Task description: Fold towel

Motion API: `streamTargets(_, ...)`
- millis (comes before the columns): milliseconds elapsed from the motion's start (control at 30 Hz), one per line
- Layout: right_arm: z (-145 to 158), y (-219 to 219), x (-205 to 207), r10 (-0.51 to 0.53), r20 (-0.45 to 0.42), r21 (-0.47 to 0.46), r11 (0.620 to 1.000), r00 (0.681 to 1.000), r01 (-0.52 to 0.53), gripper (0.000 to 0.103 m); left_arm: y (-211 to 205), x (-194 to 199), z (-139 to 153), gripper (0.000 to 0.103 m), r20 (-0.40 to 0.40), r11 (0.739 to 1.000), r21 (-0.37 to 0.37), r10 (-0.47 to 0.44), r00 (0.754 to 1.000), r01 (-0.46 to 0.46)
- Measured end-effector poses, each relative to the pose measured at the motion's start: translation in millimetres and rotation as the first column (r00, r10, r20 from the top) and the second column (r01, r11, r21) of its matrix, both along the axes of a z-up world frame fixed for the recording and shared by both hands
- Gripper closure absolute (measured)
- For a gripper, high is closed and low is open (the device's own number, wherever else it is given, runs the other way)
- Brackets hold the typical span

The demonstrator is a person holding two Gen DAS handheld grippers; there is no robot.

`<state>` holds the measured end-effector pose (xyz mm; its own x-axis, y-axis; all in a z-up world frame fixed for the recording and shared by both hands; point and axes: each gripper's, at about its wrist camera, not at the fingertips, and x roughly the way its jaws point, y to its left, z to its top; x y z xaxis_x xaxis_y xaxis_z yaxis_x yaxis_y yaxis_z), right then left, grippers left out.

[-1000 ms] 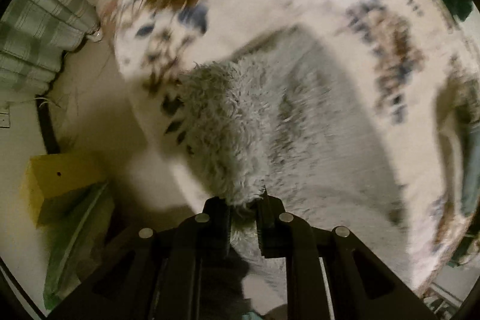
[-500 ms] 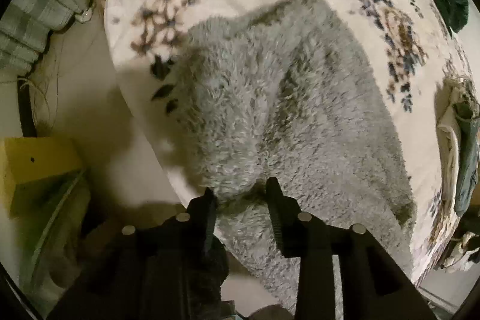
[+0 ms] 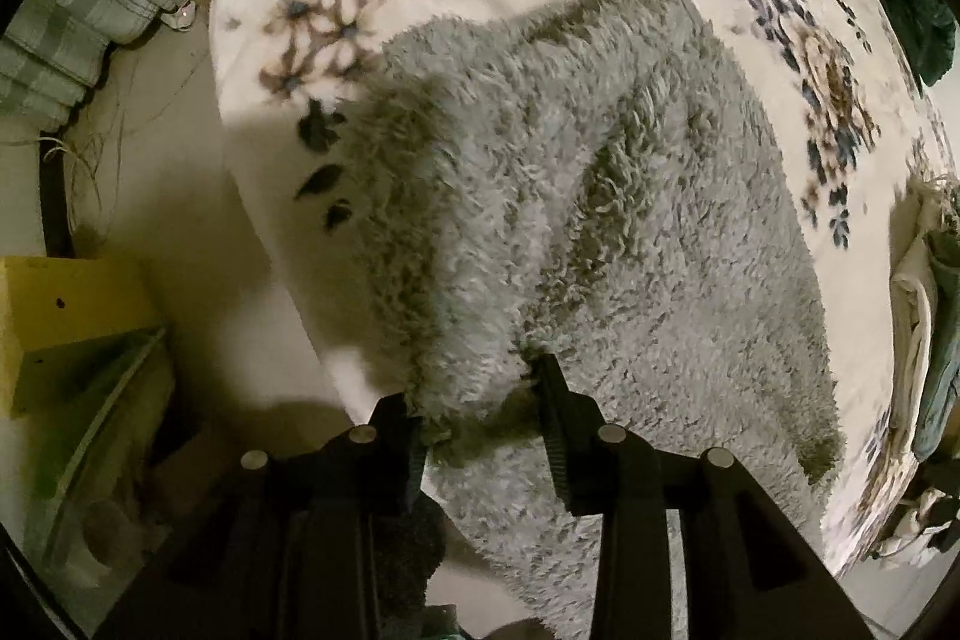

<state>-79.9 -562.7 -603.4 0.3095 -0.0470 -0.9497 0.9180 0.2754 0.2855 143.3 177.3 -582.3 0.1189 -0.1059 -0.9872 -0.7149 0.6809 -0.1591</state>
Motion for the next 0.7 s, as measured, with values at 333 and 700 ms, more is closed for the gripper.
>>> streamTargets(333,14,5,-76,-0.025,-0.107,0.042,0.999,0.994,0.030,0.099,18,2,0,0.073,-0.016,1.000,0.001,-0.017,1.000,0.017)
streamTargets(700,-21,112,-54,0.194,-0.032,0.323,0.930,0.981,-0.173,0.053,2,-21,16,0.073,-0.005,0.993,-0.042,-0.114,0.993,0.114)
